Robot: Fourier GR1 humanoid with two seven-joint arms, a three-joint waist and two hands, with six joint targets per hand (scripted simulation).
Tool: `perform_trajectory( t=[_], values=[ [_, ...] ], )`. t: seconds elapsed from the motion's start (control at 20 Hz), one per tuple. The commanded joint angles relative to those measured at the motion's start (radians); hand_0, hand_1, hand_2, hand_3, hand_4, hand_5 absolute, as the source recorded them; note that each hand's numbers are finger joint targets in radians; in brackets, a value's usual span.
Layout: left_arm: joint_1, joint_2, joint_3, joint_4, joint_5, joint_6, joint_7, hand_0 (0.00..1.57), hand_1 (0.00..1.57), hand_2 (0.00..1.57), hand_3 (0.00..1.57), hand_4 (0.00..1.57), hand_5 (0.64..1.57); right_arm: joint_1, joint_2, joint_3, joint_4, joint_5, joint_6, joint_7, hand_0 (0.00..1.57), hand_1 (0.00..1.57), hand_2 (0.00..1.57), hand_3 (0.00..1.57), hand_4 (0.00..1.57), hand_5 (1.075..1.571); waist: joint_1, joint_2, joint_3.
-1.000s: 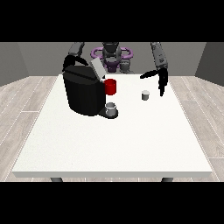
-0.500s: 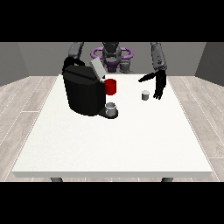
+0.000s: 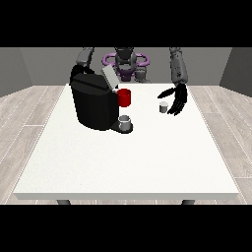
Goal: Insert the coffee pod into the coffee machine and close the lid
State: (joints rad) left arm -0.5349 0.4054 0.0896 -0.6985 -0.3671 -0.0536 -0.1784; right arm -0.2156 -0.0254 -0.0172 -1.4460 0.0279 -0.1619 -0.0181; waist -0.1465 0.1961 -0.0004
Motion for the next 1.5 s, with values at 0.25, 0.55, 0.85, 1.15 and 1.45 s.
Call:
perform_trajectory(
  t=[0.25,0.55,0.85,1.15,1.45],
  values=[
    [0.004,-0.014,-0.027,0.098,-0.121,0.169,-0.098,0.67,0.67,0.81,0.55,0.00,1.571,0.041,0.006,0.033,-0.050,-0.003,0.015,0.007,0.00,0.00,0.00,0.00,0.49,1.571,-0.038,0.004,-0.0002],
    [-0.073,-0.029,-0.019,0.124,-0.155,0.212,-0.090,0.84,0.84,0.97,0.74,0.39,1.571,-0.006,0.025,0.029,0.009,-0.012,-0.029,-0.011,0.00,0.00,0.00,0.00,0.49,1.571,-0.006,0.013,0.0001],
    [-0.087,0.000,-0.042,0.177,-0.220,0.239,-0.083,0.93,0.93,1.04,0.82,0.28,1.571,0.020,0.011,0.019,-0.007,-0.023,0.013,-0.007,0.00,0.00,0.00,0.00,0.49,1.571,-0.048,0.028,0.0001],
    [-0.060,-0.062,-0.066,0.172,-0.259,0.311,-0.137,1.23,1.23,1.36,1.31,0.47,1.571,-0.004,-0.022,-0.041,0.026,-0.056,0.026,-0.034,0.00,0.00,0.00,0.00,0.43,1.571,-0.017,0.030,0.0002],
    [-0.190,0.045,-0.043,0.117,-0.215,0.091,-0.177,1.45,1.45,1.45,1.39,0.62,1.571,0.051,0.023,-0.009,0.083,-0.049,0.022,-0.060,0.00,0.00,0.00,0.00,0.50,1.571,-0.010,-0.039,0.0006]
  ],
)
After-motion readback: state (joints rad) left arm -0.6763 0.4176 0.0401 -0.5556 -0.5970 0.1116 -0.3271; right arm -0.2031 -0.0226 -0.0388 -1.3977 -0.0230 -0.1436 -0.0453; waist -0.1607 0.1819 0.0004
